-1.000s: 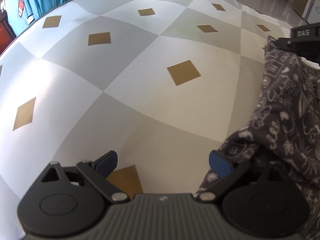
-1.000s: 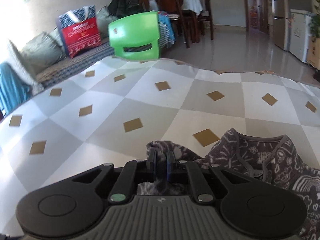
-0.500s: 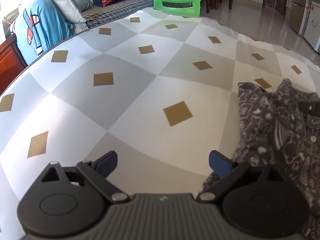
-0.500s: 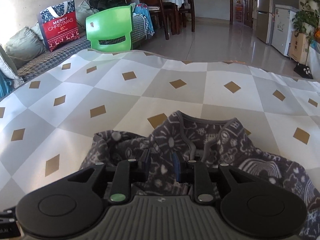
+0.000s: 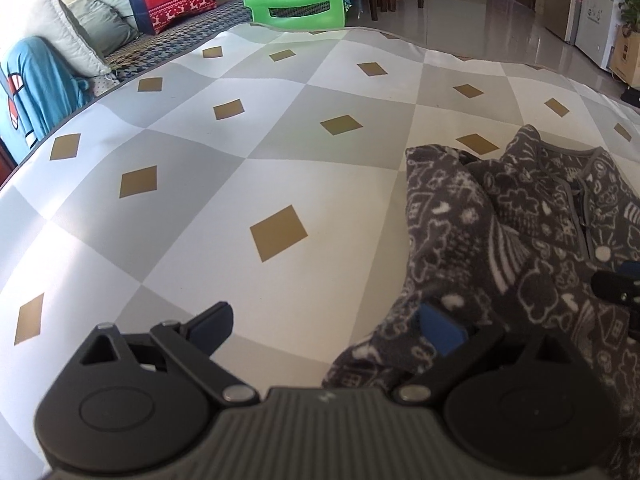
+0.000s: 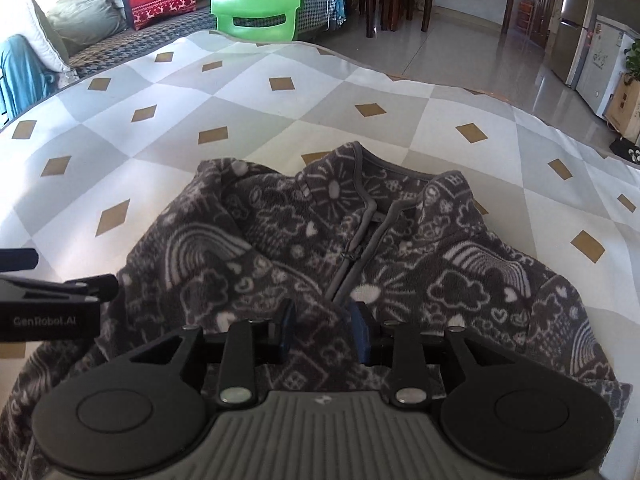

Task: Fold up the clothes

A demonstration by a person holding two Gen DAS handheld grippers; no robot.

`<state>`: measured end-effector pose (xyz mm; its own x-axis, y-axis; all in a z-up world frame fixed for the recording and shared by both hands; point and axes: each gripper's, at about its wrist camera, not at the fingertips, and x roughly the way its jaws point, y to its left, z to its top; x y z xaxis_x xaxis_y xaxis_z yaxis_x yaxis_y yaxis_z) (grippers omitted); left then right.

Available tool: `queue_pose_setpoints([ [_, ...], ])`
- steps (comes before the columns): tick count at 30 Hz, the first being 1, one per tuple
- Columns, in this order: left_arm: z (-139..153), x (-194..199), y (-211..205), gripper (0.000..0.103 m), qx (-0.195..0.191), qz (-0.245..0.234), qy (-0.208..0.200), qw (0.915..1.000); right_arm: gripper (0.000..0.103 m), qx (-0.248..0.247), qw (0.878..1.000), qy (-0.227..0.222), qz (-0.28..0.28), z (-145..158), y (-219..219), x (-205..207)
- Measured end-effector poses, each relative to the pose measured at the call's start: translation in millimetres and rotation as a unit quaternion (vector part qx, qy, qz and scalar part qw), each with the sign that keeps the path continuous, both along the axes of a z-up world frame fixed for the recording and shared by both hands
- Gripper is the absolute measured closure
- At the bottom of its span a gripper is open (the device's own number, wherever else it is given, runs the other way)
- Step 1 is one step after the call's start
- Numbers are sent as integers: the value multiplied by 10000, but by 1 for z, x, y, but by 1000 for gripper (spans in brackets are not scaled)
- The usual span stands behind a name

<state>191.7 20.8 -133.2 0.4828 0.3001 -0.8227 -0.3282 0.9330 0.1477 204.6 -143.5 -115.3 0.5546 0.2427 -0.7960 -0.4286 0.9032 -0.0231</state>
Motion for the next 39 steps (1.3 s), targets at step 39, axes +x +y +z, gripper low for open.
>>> queue_pose_setpoints([
  [39, 27, -23, -30, 0, -289, -565, 92, 9979, 58, 252, 9866, 374, -1568, 41, -46, -54],
])
